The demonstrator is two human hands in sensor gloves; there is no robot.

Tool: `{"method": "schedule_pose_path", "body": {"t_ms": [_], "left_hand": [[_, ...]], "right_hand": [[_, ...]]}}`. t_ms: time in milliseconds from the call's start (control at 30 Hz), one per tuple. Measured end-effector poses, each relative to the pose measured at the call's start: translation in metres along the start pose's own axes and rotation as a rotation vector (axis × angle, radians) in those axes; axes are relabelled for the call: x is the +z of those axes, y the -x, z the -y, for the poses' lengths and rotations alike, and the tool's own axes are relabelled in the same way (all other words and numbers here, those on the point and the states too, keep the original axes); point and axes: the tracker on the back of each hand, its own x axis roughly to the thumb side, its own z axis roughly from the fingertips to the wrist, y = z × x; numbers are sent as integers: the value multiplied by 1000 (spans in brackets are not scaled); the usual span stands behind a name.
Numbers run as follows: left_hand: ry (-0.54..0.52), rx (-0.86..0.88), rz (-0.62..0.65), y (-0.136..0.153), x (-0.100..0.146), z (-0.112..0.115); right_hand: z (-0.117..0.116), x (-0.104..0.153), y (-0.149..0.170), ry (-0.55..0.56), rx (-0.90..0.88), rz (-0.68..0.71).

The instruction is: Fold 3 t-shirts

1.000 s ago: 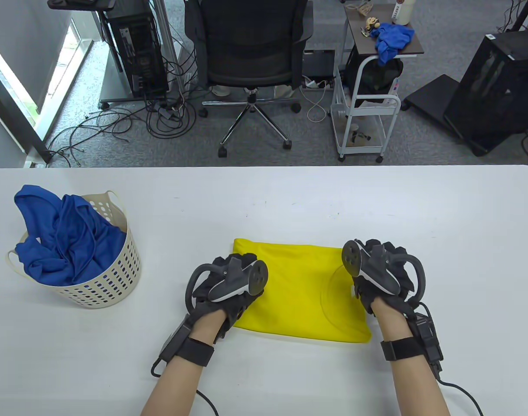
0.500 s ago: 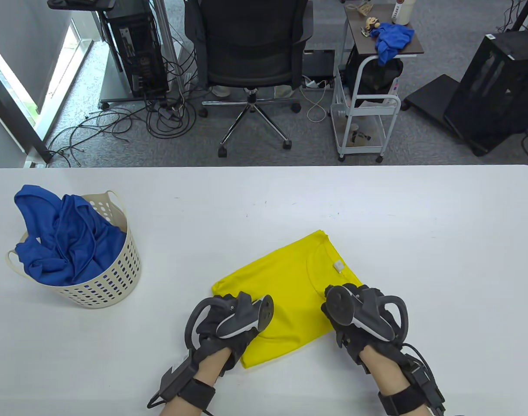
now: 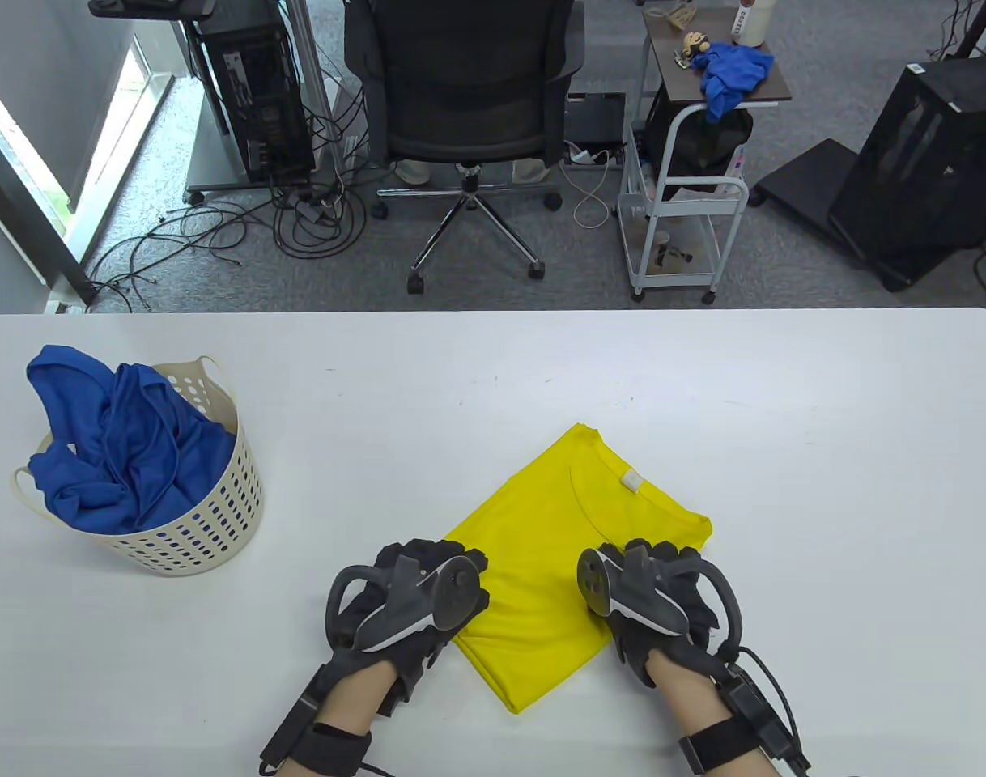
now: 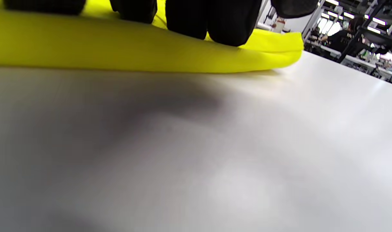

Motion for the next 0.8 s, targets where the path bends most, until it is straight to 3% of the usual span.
{"method": "schedule_pose_path", "body": {"t_ms": [67, 200, 367, 500, 600, 700, 800], "left_hand": [[11, 10, -26, 9, 1, 0], [6, 39, -37, 13, 1, -1], [6, 21, -31, 9, 1, 0], [1, 21, -39, 10, 1, 0], [2, 28, -47, 13, 1, 1], [11, 37, -61, 17, 1, 1], [17, 51, -67, 20, 1, 2]], "right_hand": [[0, -4, 14, -56, 8, -33], [-4, -9, 42, -65, 7, -126], [-4, -7, 63, 54, 145, -236], [17, 12, 56, 201, -150, -137], [13, 14, 33, 43, -285, -22], [-4, 13, 9, -281, -98, 32], [-10, 12, 3, -280, -15, 21]]}}
